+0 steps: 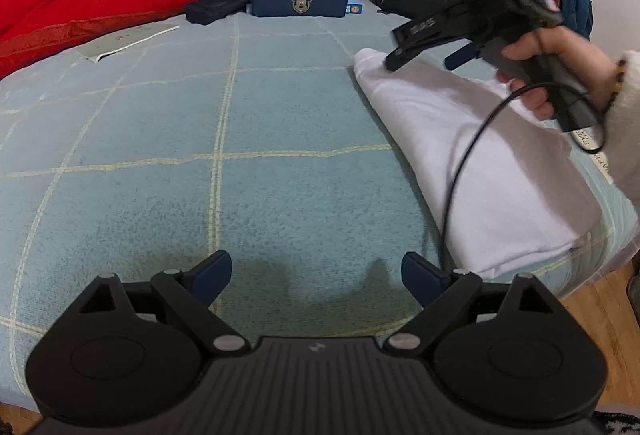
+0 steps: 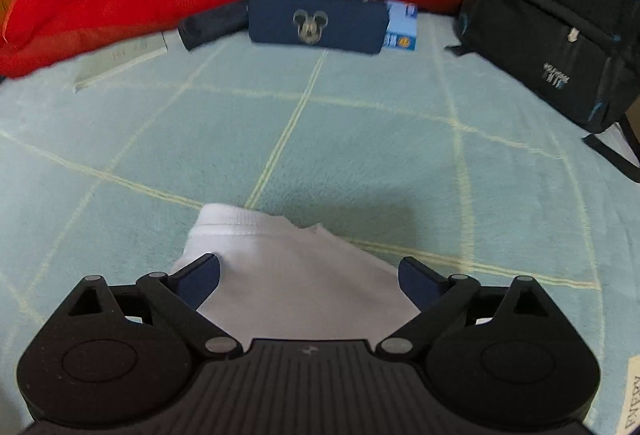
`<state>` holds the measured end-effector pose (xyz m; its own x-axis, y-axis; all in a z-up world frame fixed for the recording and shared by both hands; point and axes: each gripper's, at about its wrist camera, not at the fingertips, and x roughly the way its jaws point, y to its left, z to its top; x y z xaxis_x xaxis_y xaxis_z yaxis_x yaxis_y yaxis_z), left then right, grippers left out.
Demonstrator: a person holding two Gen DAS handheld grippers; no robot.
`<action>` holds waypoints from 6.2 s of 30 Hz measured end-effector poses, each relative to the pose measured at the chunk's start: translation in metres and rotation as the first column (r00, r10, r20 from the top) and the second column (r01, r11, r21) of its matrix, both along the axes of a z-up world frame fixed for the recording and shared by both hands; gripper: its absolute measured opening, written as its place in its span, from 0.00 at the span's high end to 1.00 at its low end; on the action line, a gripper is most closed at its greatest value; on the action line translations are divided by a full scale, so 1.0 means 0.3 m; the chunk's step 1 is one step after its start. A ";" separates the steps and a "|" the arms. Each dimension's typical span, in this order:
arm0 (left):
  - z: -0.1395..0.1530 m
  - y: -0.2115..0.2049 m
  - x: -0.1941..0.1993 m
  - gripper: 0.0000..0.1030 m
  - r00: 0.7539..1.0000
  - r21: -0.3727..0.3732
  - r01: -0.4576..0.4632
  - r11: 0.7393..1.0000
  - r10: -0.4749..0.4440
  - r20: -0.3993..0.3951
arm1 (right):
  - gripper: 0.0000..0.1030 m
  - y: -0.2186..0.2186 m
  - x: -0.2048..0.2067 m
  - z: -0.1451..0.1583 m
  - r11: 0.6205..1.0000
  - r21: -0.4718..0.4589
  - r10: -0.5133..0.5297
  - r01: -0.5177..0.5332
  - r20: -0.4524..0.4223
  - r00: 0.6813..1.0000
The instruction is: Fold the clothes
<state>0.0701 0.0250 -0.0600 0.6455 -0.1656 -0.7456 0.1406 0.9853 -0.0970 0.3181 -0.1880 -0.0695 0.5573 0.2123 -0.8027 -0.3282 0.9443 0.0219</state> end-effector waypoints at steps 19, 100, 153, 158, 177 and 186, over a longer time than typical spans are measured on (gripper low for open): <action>0.043 -0.032 -0.021 0.11 0.999 0.010 0.010 1.000 -0.010 0.031 | 0.01 -0.181 -0.312 0.113 0.983 0.066 0.162 -0.172 0.128 0.978; 0.026 -0.271 0.181 0.05 0.996 -0.052 0.088 0.995 -0.089 -0.007 | 0.00 -0.638 -0.493 -0.095 0.810 0.574 -0.093 0.117 -0.071 0.993; -0.067 -0.241 0.484 0.02 0.927 -0.491 0.134 0.861 -0.285 -0.246 | 0.00 -0.646 -0.360 -0.161 0.638 0.759 0.058 0.127 -0.213 0.975; -0.074 -0.262 0.517 0.02 0.928 -0.490 0.116 0.864 -0.270 -0.256 | 0.00 -0.656 -0.352 -0.173 0.620 0.772 0.058 0.140 -0.223 0.973; -0.110 -0.217 0.594 0.02 0.928 -0.594 0.076 0.801 -0.275 -0.252 | 0.00 -0.641 -0.314 -0.175 0.629 0.761 0.043 0.159 -0.239 0.970; -0.137 -0.166 0.558 0.02 0.902 -0.704 0.044 0.709 -0.331 -0.277 | 0.00 -0.653 -0.313 -0.178 0.610 0.776 0.052 0.158 -0.238 0.970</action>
<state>0.2373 -0.0248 -0.1010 0.2549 -0.7957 -0.5495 0.1285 0.5911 -0.7963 0.2242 -0.3838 -0.1230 0.4250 0.7931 -0.4363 -0.1648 0.5418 0.8242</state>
